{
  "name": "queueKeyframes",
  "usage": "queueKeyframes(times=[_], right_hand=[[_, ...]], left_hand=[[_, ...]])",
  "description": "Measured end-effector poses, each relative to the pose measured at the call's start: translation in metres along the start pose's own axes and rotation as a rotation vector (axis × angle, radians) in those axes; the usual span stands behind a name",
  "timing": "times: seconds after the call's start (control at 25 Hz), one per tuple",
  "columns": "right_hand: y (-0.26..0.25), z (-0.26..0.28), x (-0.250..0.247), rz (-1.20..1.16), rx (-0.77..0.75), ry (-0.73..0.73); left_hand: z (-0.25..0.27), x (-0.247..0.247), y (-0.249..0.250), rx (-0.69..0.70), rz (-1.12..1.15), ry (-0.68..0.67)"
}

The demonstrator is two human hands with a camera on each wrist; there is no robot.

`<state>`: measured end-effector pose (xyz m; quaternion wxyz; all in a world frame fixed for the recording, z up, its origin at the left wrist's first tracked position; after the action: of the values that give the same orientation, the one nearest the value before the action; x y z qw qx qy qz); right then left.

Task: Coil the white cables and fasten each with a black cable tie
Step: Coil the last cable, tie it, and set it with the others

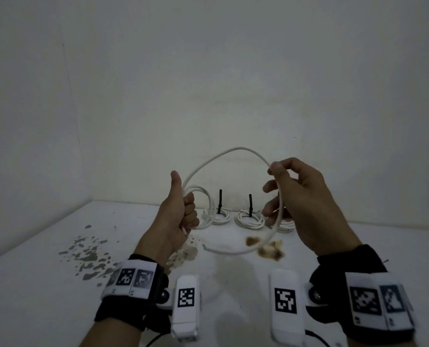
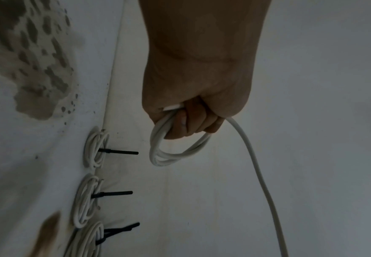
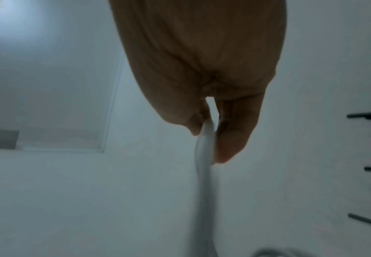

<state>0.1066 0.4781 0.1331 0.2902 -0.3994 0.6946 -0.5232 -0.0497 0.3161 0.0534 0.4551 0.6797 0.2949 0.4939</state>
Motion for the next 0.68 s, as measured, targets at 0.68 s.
queueKeyframes(times=[0.68], right_hand=[[0.03, 0.012, 0.056, 0.13, -0.402, 0.151]], left_hand=[[0.009, 0.024, -0.023, -0.168, 0.187, -0.027]])
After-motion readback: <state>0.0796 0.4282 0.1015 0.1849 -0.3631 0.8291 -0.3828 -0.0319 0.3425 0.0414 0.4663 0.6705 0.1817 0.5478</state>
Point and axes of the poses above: each hand's wrist, its own z-axis away from the middle knuckle, its own x-axis out of the palm, y = z × x, the point moved 6 cm from there along -z, towards the middle knuckle, and after that the axes turned 6 degrees about x, right-handed, at the moved point
